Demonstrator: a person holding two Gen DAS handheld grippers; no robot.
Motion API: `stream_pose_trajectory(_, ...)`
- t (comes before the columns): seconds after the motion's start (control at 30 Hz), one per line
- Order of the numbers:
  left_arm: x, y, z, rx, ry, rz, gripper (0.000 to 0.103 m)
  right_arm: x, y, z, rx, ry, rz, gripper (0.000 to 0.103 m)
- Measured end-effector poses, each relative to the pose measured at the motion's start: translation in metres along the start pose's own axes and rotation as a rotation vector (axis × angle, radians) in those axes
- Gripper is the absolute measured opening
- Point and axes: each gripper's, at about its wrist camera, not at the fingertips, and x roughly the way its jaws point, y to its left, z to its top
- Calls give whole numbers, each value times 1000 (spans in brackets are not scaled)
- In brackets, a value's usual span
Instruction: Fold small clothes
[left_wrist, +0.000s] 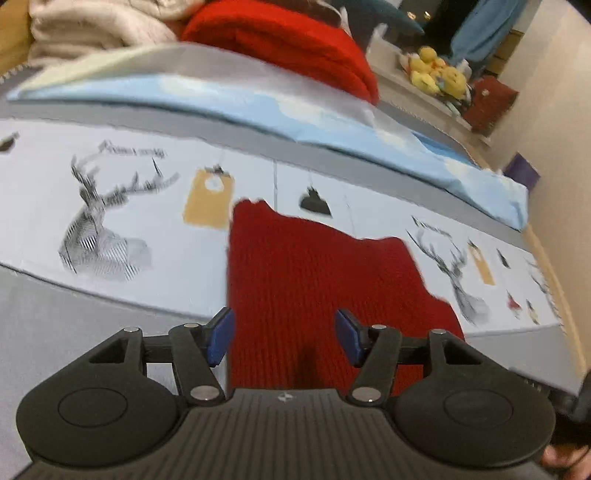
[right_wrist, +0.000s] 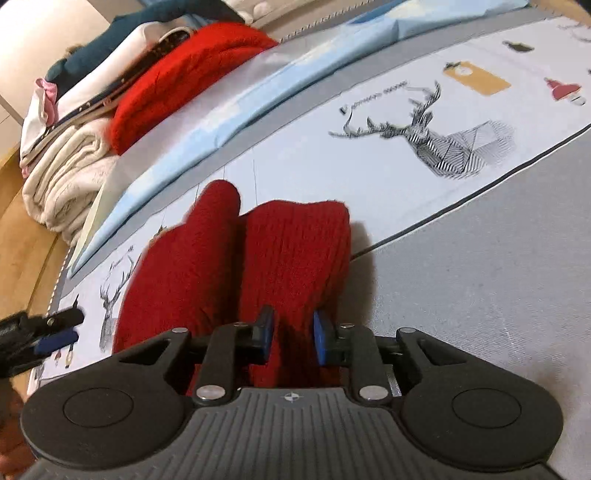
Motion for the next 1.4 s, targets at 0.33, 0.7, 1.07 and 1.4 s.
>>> stream_pose_trajectory(0.33,-1,-20,-29,86,44,10,64,-31,13,-7,-23,-112,38,52)
stream_pose_trajectory(0.7,-6,-30,-35,135,52,10,64,1,35,-33,-207,138,19,21)
stream_pose_trajectory(1.07,18,-33,-57,272,156,126,62,-3,33,-32,-182,120,-74,31)
stream_pose_trajectory(1.4,-10,-50,-66,360,25,230,78,-21,41,-39,-292,128,-193,48)
